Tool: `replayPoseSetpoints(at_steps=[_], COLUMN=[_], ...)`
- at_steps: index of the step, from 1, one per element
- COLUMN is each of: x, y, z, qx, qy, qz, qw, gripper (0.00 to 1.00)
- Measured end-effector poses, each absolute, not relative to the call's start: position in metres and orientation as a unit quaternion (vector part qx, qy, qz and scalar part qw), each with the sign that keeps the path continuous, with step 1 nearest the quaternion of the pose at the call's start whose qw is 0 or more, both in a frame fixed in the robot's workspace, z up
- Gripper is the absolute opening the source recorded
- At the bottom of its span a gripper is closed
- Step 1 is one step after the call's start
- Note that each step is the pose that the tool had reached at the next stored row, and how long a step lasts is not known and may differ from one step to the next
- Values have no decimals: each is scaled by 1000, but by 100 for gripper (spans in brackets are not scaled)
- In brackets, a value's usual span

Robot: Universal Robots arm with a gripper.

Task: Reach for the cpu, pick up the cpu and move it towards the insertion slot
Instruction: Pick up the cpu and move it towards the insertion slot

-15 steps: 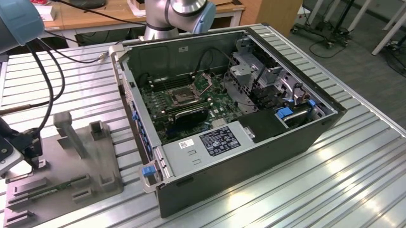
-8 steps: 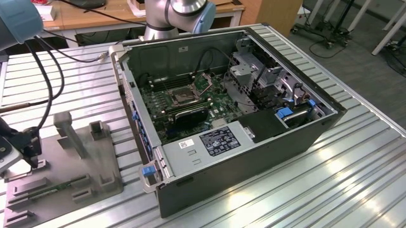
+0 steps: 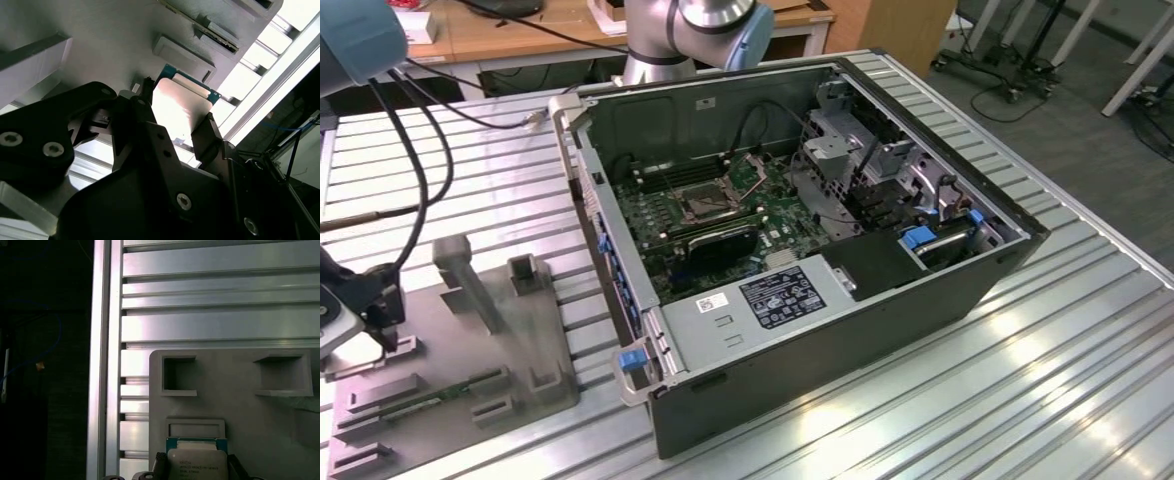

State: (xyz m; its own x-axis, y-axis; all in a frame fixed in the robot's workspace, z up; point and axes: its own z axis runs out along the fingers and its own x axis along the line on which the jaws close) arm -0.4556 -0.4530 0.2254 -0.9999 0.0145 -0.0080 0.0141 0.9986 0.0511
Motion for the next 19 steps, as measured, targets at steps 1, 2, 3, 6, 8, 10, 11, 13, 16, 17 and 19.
replayPoseSetpoints(at_steps=[1,2,3,6,8,10,11,13,16,17,19], x=[-456,-456,-456,-456,-456,-456,-456,-456,-456,-456,-456], y=[-453,-453,-453,-453,-453,-453,-453,-453,-453,-453,-453], z=[226,226,227,229,230,231,232,233,235,236,237], qx=[7,7,7,7,7,7,7,7,7,7,7], qy=[1000,1000,1000,1000,1000,1000,1000,1000,1000,1000,1000], qz=[26,26,26,26,26,26,26,26,26,26,26], qw=[4,4,4,4,4,4,4,4,4,4,4], gripper=[55,55,55,55,55,55,55,55,55,55,55])
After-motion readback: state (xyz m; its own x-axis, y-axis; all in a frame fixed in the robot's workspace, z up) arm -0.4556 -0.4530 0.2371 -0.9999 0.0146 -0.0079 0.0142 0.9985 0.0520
